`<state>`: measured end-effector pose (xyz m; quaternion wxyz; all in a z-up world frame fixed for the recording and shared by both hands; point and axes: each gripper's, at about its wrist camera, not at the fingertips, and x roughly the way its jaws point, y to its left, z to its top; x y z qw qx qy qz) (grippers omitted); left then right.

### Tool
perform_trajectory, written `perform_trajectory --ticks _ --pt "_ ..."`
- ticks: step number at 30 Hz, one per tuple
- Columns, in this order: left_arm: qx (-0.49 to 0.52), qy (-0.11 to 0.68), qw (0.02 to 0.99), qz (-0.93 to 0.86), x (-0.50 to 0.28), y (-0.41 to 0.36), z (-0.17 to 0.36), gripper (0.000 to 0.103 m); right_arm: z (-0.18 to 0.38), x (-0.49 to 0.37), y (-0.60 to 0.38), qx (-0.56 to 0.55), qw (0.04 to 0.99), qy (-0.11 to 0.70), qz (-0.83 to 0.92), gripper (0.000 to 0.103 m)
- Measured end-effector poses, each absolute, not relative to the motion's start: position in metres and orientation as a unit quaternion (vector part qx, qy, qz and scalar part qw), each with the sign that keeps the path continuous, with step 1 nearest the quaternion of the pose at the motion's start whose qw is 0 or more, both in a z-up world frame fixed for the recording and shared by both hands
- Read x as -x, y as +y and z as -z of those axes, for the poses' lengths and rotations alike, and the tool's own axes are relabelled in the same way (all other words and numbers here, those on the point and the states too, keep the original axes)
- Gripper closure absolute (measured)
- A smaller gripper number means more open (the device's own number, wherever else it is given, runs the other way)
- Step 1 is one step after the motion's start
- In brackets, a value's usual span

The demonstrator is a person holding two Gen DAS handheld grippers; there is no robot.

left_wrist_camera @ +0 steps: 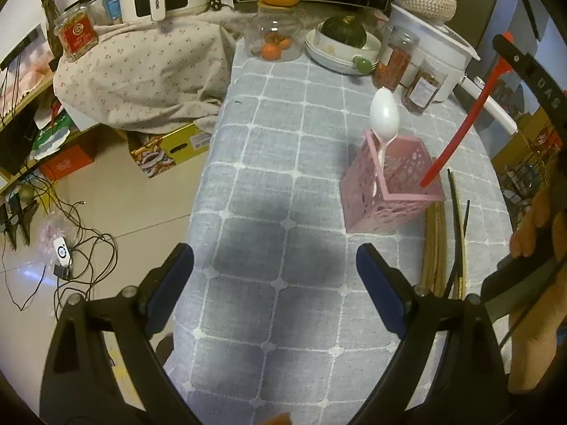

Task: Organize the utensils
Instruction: 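Lower the red spoon into the pink basket and open the right tool, then grasp one wooden chopstick from the bundle with the right tool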

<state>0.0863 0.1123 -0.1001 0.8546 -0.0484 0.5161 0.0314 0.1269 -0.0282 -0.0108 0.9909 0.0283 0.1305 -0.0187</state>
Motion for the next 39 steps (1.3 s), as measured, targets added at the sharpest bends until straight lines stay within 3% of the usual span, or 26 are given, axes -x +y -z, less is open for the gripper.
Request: perform_trajectory --ticks 12,16,20,24,32,39 --pt "0.051 0.507 0.86 -0.03 -0.087 0.109 0.095 0.01 0.035 -0.124 -0.01 -0.001 0.985 0.169 -0.023 0.073" --pt "0.051 0.508 0.859 -0.026 -0.089 0.105 0.094 0.01 0.023 -0.117 -0.017 -0.017 0.984 0.172 -0.036 0.056" --pt "0.048 0.503 0.863 -0.02 -0.09 0.097 0.091 0.01 0.006 -0.111 -0.031 -0.021 0.983 0.181 -0.031 0.051" --pt "0.038 0.5 0.865 -0.012 -0.089 0.088 0.091 0.01 -0.009 -0.107 -0.057 -0.033 0.976 0.215 -0.029 0.034" --pt "0.028 0.501 0.865 0.011 -0.092 0.069 0.097 0.01 -0.001 -0.107 -0.117 -0.034 0.944 0.329 -0.001 0.028" --pt "0.032 0.522 0.852 0.025 -0.095 0.054 0.11 0.01 0.047 -0.117 -0.152 -0.045 0.906 0.42 0.033 0.028"
